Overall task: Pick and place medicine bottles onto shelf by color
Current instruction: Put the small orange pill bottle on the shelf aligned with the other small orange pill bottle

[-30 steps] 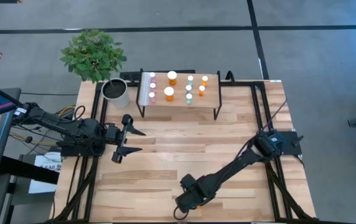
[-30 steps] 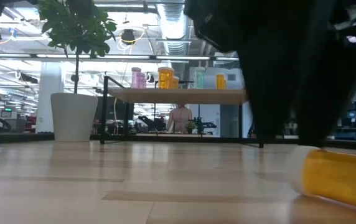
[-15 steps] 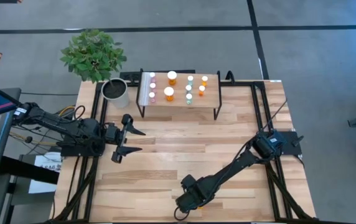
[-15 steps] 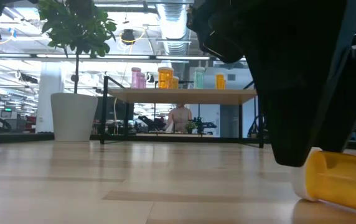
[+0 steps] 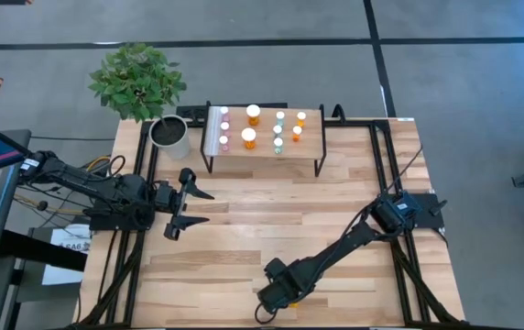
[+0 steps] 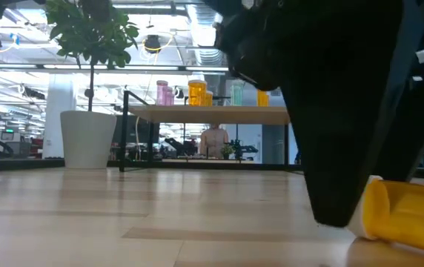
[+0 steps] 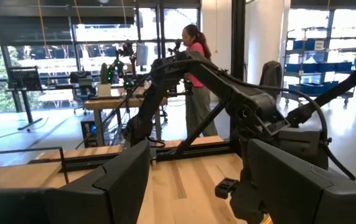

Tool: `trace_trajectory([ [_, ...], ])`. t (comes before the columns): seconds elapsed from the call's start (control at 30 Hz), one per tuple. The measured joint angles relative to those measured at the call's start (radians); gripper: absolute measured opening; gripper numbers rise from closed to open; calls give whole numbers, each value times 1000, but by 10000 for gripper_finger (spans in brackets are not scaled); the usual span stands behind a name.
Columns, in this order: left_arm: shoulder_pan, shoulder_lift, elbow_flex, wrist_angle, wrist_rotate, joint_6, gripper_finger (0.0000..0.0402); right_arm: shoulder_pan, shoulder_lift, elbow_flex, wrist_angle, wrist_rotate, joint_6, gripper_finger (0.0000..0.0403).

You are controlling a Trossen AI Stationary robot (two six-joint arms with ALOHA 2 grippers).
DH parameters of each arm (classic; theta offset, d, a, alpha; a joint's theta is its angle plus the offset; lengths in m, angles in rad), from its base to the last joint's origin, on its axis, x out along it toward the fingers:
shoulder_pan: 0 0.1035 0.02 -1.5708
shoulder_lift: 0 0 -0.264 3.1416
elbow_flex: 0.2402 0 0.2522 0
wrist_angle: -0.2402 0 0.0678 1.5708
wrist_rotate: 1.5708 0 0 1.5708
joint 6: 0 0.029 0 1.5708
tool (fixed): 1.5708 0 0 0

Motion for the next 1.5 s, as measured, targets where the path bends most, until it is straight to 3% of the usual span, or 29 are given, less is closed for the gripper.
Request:
trace_trajectory([
  [0.5, 0, 0, 0, 3, 0, -5, 258, -1, -3, -23, 19, -25, -5, 169],
  [0.67, 0, 0, 0, 2, 0, -5, 258, 1, -16, -25, 18, 55, -1, 148],
  [0.93, 0, 0, 0, -1, 0, -5, 258, 8, -137, -24, -86, 394, 4, 148],
  [1.27, 0, 0, 0, 1, 0, -3, 258, 22, -344, -50, -369, 1187, 90, 148],
  [1.37, 0, 0, 0, 0, 0, -2, 258, -10, -404, -133, -393, 1267, 115, 148],
  [1.5, 0, 0, 0, 1, 0, 6, 258, -74, -487, -286, -341, 1287, 138, 148],
])
